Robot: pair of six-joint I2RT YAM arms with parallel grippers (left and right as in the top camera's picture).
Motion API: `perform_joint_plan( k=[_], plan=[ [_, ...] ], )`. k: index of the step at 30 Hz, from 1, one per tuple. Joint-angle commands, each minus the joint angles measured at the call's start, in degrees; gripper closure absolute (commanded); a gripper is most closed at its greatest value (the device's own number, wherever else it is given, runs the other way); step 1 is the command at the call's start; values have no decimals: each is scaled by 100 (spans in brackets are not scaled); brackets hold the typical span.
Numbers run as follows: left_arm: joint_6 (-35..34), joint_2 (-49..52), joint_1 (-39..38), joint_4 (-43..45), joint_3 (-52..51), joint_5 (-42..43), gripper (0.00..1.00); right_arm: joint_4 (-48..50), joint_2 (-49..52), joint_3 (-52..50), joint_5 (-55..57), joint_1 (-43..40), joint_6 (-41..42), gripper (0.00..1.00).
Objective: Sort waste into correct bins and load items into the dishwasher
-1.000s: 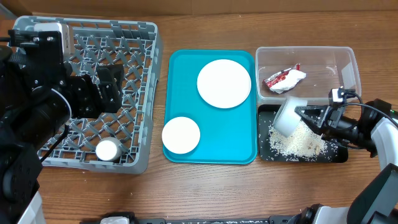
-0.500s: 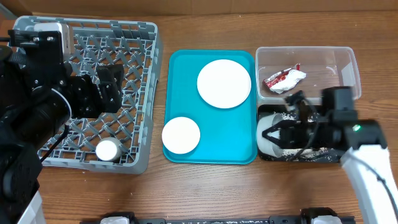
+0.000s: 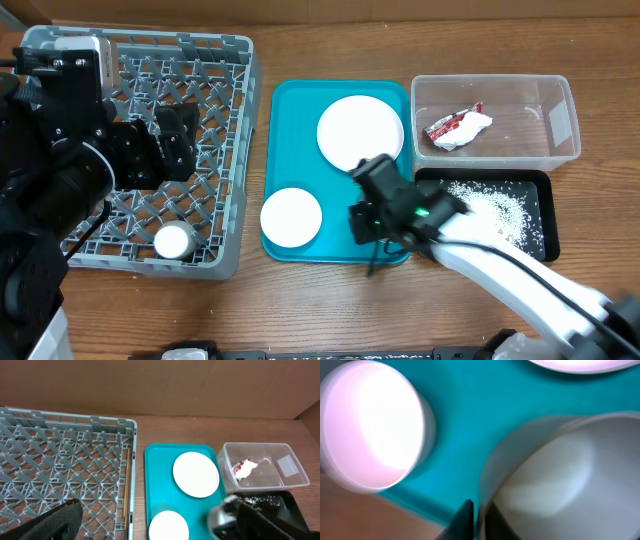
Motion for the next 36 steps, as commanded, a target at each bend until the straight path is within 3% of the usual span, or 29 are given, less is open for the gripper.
perform_joint_plan(
  k=[1,3,6,9,15,16,17,18,25,29,36],
  plan=[
    [72,20,-17,7,11,-55,0,337,540,116,216,11,-358,80],
    [72,20,-17,7,11,-55,0,442,597,120,92,11,-452,67],
    [72,20,-17,7,11,-55,0,356,566,232,72,11,-450,56],
    [72,20,-17,7,11,-55,0,-234,435,730,72,11,-431,41],
    [72,20,-17,7,11,-55,0,-1211,-7,2105,133,11,-431,32],
    [72,20,-17,7,11,-55,0,-1316,-111,2312,195,11,-426,23],
    [72,20,-17,7,11,-55,0,-1443,-251,2540,310,9,-424,3],
    [72,20,-17,7,11,-55,0,-1569,-404,2776,505,9,-431,0],
    [72,20,-17,7,11,-55,0,-1637,-1303,3211,1217,9,-675,0],
    [72,20,-17,7,11,-52,0,-1773,-1757,3211,2249,-26,-798,0],
    [72,20,-17,4,11,-52,0,-2771,-2916,3191,2717,-382,-597,0]
  ],
)
